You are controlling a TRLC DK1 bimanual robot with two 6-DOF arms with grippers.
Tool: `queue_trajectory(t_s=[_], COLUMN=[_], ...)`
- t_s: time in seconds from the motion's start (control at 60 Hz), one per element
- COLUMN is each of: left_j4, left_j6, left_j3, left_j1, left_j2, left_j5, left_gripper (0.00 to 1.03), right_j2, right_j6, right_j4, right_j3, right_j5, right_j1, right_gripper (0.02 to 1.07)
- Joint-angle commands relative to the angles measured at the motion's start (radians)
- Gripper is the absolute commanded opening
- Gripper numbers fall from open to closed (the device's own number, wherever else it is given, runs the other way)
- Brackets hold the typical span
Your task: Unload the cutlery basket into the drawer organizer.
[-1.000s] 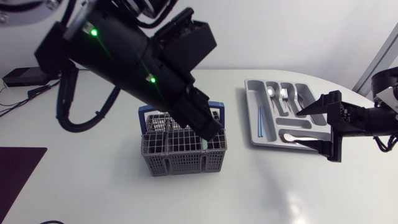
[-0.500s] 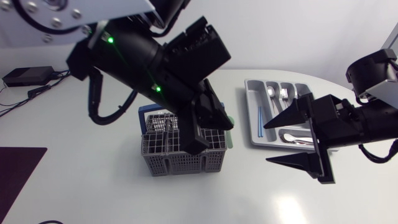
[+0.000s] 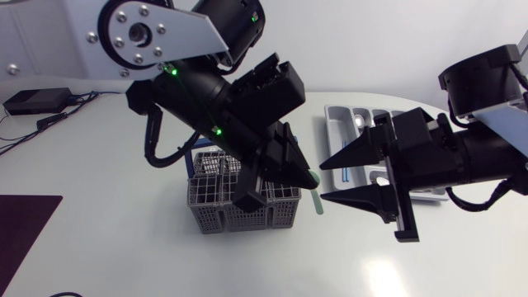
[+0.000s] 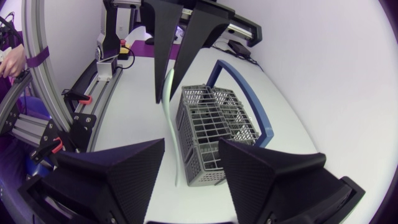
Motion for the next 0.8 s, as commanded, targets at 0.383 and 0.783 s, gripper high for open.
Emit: queue_trajectory(t_s=[0.383, 0.783], left_j4=[-0.048, -0.058], left_j6=[0.053, 0.054], left_j3=[0.052, 0.059], left_j1=[0.039, 0.045], left_j2=[0.040, 0.045], left_j5=[0.067, 0.075], left_gripper=[0.03, 0.03], right_j2=[0.000, 0.007], right_j6=[0.056, 0.075], right_j4=[0.055, 0.098], right_j3=[-0.073, -0.093], right_j5=[0.048, 0.061], right_j1=[0.095, 0.100], right_gripper=[0.29, 0.07])
